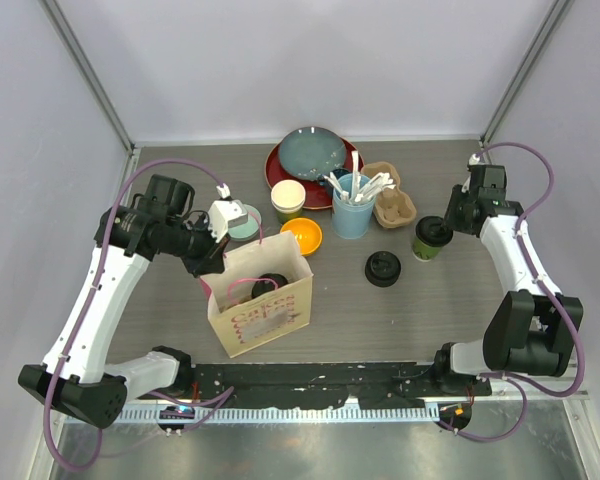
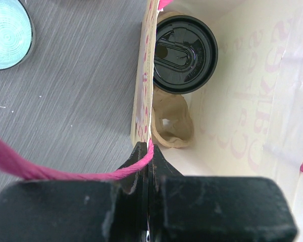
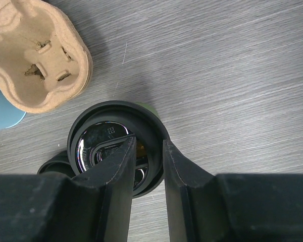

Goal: Pack the takeout coffee

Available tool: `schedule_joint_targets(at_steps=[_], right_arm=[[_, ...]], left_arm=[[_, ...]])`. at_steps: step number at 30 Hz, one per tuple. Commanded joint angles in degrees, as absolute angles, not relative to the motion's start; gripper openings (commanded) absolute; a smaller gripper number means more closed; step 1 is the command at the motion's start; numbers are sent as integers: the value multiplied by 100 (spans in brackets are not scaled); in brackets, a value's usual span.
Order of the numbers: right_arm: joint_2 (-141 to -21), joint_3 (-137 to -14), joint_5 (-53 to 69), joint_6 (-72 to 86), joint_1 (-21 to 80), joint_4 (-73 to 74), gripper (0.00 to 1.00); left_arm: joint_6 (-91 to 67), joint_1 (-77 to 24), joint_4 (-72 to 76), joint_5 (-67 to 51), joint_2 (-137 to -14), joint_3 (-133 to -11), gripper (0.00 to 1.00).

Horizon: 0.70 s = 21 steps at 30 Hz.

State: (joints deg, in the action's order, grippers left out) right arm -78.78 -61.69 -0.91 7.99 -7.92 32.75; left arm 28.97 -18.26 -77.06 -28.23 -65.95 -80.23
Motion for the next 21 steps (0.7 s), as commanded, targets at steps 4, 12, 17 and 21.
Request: schedule_joint_targets(at_steps=[4,12,17,21], right_arm=[[-7822,-6275,-229,650,-580,3366,34],[-8016,-6284,-246,598,-545,3463,25],[-8016,-6337,-316,563,-484,3507,10],[-7876,-6494,-264,545,-387,3594,1]], left_arm=[[2865,-1846,-7717,-2795,-6486,-8156,0],[2865,-1837,-7655,-2848,-6486,-8165,0],[2821,-1846,-7603,-2900,-6486,-8130,0],[2725,-1846,-7436,-2953,-6504,-8104,0]])
